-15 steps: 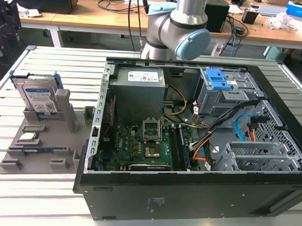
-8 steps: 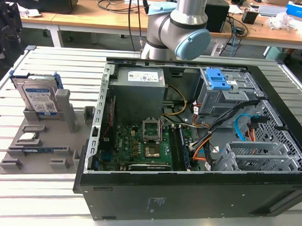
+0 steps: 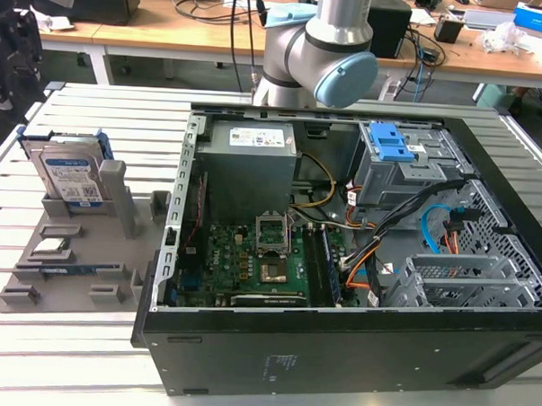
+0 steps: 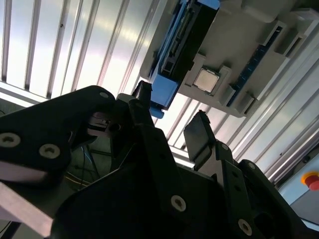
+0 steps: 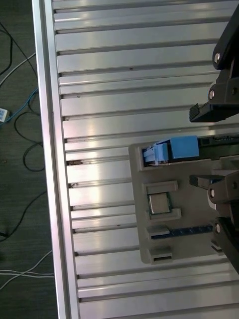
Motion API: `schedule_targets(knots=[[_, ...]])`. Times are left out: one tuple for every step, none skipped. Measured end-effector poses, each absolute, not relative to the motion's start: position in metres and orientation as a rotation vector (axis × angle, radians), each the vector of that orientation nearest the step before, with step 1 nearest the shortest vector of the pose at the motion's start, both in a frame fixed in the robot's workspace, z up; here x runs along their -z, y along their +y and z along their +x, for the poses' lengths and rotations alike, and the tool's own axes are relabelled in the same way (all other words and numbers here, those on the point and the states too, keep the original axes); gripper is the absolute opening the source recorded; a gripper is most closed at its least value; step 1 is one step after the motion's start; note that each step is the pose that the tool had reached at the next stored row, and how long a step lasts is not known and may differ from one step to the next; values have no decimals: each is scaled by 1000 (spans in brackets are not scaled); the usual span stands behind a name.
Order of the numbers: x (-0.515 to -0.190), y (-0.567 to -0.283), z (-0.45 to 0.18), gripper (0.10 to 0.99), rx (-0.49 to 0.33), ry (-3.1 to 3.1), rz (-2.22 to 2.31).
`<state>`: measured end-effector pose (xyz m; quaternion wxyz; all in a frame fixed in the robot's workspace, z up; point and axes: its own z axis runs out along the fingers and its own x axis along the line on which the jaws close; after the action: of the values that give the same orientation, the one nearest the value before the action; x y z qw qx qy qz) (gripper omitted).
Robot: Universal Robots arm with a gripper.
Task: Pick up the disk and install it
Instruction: 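Pick up the disk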
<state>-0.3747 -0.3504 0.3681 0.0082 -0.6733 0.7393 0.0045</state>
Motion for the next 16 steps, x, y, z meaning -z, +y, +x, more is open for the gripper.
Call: schedule_targets(knots=[[-368,-350,-375,541,-14,2311,-2104],[-367,-350,-374,541,-14,2310,-2104],[-367,-350,-374,541,-14,2310,-2104],[-367,-350,-374,541,-14,2310,-2104],[-366,-350,-374,541,-14,2311,-2104],[-365,-350,-374,541,-14,2310,-2104],[-365,-350,-373,541,-14,2310,-2104],[-364,-350,-373,541,-14,2310,-2104],[-364,-350,-373,541,-14,2310,-2104],[-363,-350,-373,541,-14,2310,-2104],[-363,-350,-372,541,-14,2310,-2104],[-362,-350,-372,541,-14,2310,-2104],[-362,-350,-372,541,-14,2310,-2104],[-360,-350,-371,541,-14,2310,-2104],[-358,-350,-371,541,-14,2311,-2104],[-357,-350,-371,541,-14,2310,-2104]])
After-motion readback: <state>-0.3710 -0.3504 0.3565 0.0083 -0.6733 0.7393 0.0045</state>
